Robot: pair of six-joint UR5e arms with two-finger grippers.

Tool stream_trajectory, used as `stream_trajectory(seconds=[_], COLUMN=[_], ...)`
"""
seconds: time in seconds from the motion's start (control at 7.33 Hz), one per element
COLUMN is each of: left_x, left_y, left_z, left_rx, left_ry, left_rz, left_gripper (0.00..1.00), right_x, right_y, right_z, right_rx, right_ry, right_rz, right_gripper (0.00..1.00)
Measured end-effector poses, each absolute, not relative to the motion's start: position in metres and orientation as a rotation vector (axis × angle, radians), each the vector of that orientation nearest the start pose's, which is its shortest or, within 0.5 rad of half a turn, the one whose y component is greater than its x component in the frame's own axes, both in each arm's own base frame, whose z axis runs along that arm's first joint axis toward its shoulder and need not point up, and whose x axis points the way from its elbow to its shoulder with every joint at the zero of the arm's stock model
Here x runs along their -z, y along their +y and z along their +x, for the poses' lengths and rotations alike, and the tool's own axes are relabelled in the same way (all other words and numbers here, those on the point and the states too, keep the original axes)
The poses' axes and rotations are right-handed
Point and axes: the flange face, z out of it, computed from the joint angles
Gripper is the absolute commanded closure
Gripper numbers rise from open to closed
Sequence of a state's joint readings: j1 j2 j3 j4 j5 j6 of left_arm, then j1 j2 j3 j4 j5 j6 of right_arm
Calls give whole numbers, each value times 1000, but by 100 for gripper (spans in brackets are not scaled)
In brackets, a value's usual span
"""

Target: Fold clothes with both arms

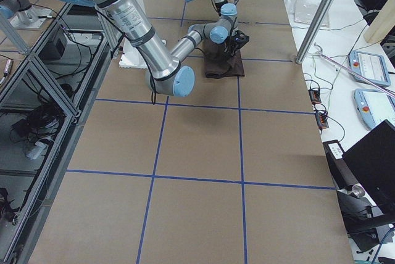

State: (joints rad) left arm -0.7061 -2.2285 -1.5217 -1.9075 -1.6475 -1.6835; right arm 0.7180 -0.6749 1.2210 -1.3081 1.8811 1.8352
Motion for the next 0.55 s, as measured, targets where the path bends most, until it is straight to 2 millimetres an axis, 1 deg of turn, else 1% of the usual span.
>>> stream_trajectory(seconds=[0.14, 0.27, 0.41, 0.55], left_x=[-264, -272, -275, -277], left_y=[-604, -624, -632, -633], left_z=[458, 449, 445, 440], left_rx=[706, 688, 671, 639], left_ry=[930, 925, 928, 935], left_rz=[265, 296, 300, 288], left_gripper=[0, 0, 0, 0], right_x=[-227, -236, -242, -245], right_y=[-648, -674, -689, -700], right_z=[-516, -495, -480, -465], right_rx=[-755, -718, -693, -664], right_ry=[-858, -843, -833, -831], right_rz=[-77, -48, -28, -11], right_gripper=[0, 0, 0, 0])
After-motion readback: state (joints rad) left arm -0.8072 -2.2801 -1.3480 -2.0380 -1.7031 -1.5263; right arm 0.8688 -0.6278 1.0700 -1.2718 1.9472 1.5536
